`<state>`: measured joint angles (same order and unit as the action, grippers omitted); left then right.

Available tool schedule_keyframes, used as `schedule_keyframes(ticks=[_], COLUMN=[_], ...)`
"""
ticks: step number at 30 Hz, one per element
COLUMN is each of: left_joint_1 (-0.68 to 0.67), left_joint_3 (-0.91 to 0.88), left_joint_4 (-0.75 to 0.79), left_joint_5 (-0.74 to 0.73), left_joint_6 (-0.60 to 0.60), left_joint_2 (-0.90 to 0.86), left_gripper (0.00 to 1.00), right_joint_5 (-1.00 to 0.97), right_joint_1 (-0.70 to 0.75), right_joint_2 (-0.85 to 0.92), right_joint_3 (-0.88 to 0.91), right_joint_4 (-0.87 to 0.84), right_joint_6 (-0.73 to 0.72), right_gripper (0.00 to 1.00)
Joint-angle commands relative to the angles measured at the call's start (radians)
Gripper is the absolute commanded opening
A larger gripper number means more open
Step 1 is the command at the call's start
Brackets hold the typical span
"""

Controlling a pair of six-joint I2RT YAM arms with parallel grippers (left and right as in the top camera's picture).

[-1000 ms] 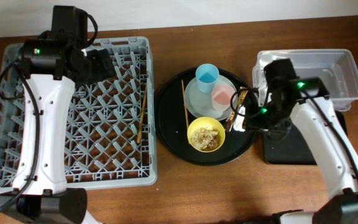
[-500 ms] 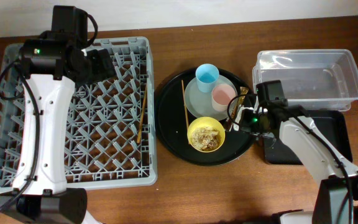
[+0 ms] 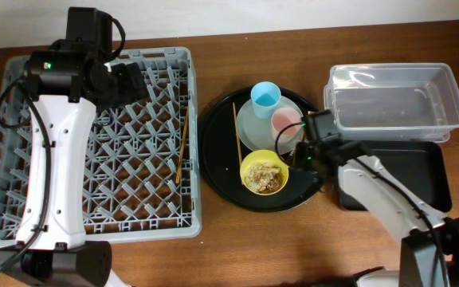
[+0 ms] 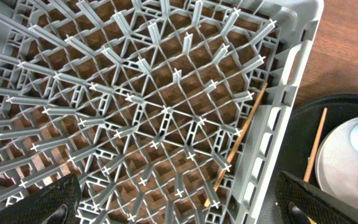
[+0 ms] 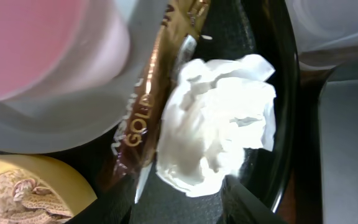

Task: Sort waste into correct bins and load items into the dishwasher rack
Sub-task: 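Reach the right gripper to the white tissue and grasp it, then carry the tissue with the right gripper and release it into the clear bin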

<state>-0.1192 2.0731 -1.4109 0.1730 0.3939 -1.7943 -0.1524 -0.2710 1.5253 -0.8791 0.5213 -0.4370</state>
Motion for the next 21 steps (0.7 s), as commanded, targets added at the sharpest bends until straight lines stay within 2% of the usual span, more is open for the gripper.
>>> schedule_keyframes(ticks=[1, 10, 12, 14, 16, 21], left_joint_1=[0.000, 0.000, 0.000, 0.000, 0.000, 0.000], left_joint_3=[0.003, 0.003, 0.003, 0.003, 0.003, 0.003], left_joint_4=[-0.001, -0.001, -0.001, -0.001, -0.001, -0.001], left_joint_5=[0.005, 0.004, 0.005, 0.005, 0.005, 0.004], left_joint_6=[0.013, 0.013, 0.013, 0.013, 0.013, 0.013], left_joint_2=[-0.006, -0.006, -0.006, -0.006, -0.006, -0.006], left_gripper=[0.99, 0.99, 0.99, 0.99, 0.99, 0.99], right_joint_5=[-0.119, -0.119, -0.118, -0.118, -0.118, -0.118], right_joint_1=[-0.031, -0.015, -0.015, -0.015, -0.015, -0.015], right_joint_2=[0.013, 0.104, 0.139, 0.163, 0.144, -0.002], right_joint_3=[0.006, 0.006, 0.006, 0.006, -0.006, -0.149], right_joint_4=[-0.012, -0.064, -0.077, -0.080, -0.050, 0.153], right_joint_6=[-0.050, -0.051, -0.051, -0.051, -0.051, -0.039], right_gripper=[0.47, 0.45, 0.42, 0.26, 0.04, 0.04])
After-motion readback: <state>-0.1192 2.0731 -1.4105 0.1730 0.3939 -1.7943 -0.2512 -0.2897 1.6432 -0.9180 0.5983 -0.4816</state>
